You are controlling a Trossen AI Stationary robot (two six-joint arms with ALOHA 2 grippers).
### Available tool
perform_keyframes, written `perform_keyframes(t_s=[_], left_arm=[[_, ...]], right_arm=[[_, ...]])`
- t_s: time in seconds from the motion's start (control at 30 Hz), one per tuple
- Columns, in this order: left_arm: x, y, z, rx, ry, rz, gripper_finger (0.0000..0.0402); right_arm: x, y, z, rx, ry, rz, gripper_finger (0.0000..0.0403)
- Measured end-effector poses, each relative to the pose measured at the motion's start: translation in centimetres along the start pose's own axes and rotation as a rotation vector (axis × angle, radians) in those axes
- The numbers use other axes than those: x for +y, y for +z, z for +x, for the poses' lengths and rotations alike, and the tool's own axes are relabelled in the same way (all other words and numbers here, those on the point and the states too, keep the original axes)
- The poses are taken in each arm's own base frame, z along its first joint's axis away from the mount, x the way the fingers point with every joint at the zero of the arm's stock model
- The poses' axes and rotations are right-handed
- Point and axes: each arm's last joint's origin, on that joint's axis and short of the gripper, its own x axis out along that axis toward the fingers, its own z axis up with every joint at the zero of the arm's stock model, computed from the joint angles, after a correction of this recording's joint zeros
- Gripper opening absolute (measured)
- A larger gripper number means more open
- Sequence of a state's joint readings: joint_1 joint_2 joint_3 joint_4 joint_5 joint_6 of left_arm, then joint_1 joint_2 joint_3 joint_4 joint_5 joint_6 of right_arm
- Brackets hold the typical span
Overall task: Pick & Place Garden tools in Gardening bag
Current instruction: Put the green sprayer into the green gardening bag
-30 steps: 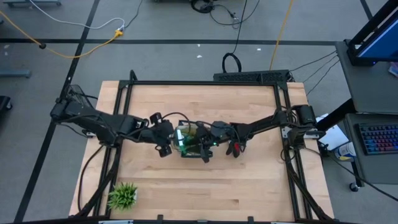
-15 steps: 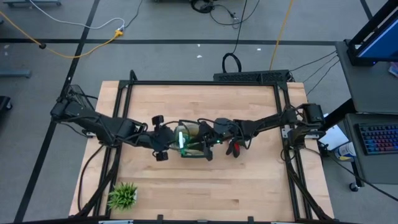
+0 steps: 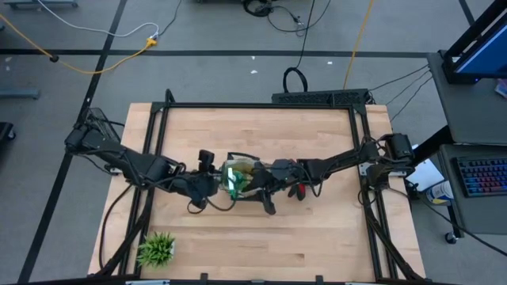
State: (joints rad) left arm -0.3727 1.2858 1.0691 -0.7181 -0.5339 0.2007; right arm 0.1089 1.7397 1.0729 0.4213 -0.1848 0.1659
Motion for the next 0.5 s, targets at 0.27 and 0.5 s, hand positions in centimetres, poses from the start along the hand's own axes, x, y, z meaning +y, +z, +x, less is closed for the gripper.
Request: perform_keyframes(t_s=[0.27,0.5], left_arm=[[0.3,1.1,-0.1,-0.099,0.053,0.186,0.0159],[0.2,1.7,0.1,-0.151,0.045,0.515,0.0159]], right_arm=[[0.2,0.0,0.0,0.001,0.006,-0.016,0.0130],[0.2,0.0,0.0,0.000,0.005,-0.016,0.0130]])
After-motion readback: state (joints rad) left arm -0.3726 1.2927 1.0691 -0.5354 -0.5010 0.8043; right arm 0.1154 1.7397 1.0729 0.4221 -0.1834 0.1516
